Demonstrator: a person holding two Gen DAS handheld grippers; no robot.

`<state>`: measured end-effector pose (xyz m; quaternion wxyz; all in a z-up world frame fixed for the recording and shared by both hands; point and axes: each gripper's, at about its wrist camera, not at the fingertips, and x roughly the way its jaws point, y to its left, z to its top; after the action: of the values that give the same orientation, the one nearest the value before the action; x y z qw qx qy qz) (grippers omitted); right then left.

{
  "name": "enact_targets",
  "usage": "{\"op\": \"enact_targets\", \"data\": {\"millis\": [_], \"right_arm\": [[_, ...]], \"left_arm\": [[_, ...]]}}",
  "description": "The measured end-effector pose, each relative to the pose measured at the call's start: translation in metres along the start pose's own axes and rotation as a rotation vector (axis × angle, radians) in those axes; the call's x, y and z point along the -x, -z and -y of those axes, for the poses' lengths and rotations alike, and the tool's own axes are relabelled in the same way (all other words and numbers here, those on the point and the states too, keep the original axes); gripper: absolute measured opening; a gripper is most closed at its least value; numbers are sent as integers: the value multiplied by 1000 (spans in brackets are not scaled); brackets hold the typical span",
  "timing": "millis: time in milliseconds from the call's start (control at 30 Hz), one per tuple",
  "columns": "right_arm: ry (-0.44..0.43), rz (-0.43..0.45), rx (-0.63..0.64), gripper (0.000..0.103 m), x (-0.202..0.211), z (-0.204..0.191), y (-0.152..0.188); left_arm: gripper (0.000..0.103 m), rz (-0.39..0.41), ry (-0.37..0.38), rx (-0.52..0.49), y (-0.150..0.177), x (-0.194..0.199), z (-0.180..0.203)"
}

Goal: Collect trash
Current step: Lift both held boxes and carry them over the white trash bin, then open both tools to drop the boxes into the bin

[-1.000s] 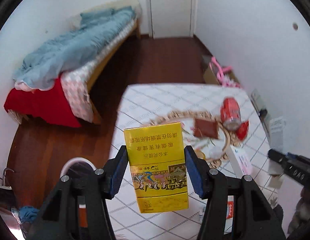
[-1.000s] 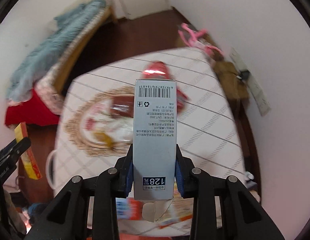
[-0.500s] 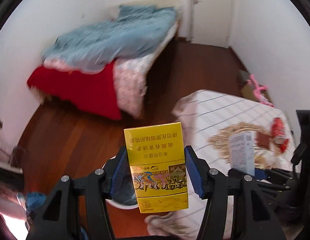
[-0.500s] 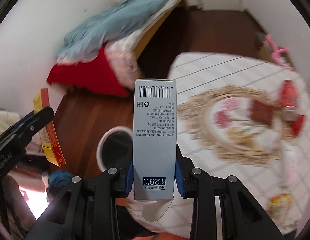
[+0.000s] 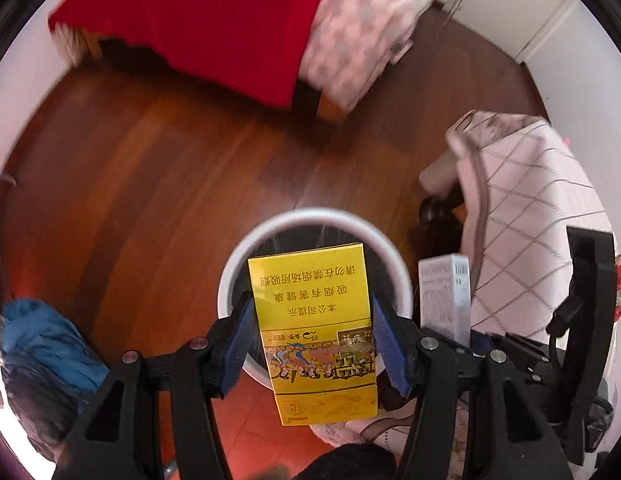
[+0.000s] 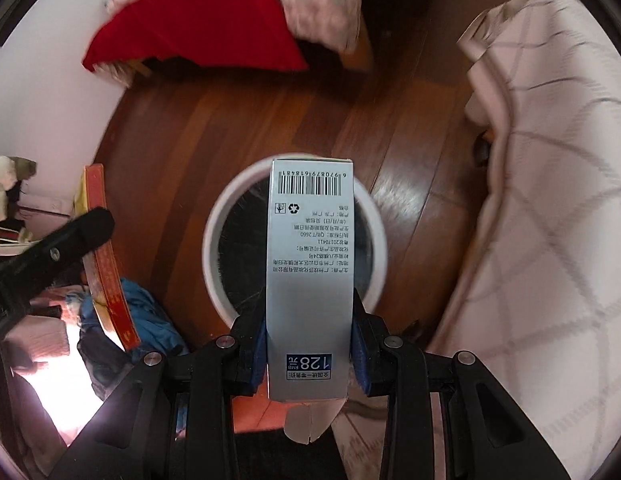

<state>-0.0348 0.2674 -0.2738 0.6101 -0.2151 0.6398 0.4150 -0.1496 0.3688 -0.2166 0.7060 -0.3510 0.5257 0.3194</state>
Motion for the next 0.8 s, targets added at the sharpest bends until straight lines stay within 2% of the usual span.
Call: {"op": "enact_targets", "data": {"millis": [133, 167, 200, 233, 267, 333, 367, 433, 467, 500, 533, 600, 667, 800], "right_arm": [[22, -36, -5, 36, -39, -4, -12], [20, -44, -5, 36, -47, -4, -15], [21, -51, -4, 36, -52, -2, -16], [26, -56, 0, 36, -57, -1, -20], [35, -64, 5, 36, -63, -1, -21], [42, -71, 9, 36, -68, -2, -23], [50, -75, 12, 37, -71, -2, -24], [60, -75, 18, 49, -72, -2, -26], [66, -71, 20, 62, -71, -2, -28], [71, -63, 24, 70, -66, -4, -25], [74, -56, 34, 74, -65, -4, -27], [82, -50, 46, 94, -62, -8, -27], [96, -46, 52, 103, -57, -10, -25], [113, -24, 68, 103, -44, -15, -15]], "left_arm": [[58, -54, 20, 54, 4, -32, -19], [64, -54, 26, 66, 5, -35, -23], [67, -56, 32, 81, 7, -39, -26], [74, -55, 33, 91, 8, -39, -28], [86, -52, 32, 97, 9, -39, -30], [96, -53, 22, 116, 11, -38, -34], [96, -48, 5, 122, 13, -36, -36], [99, -30, -28, 125, 14, -30, -40], [100, -19, -51, 125, 17, -26, -41], [100, -11, -60, 128, 18, -25, -44], [100, 4, -73, 134, 20, -23, -47], [100, 26, -94, 151, 25, -17, -53], [100, 48, -123, 157, 30, -10, -56], [100, 69, -154, 165, 40, 3, -61]]}}
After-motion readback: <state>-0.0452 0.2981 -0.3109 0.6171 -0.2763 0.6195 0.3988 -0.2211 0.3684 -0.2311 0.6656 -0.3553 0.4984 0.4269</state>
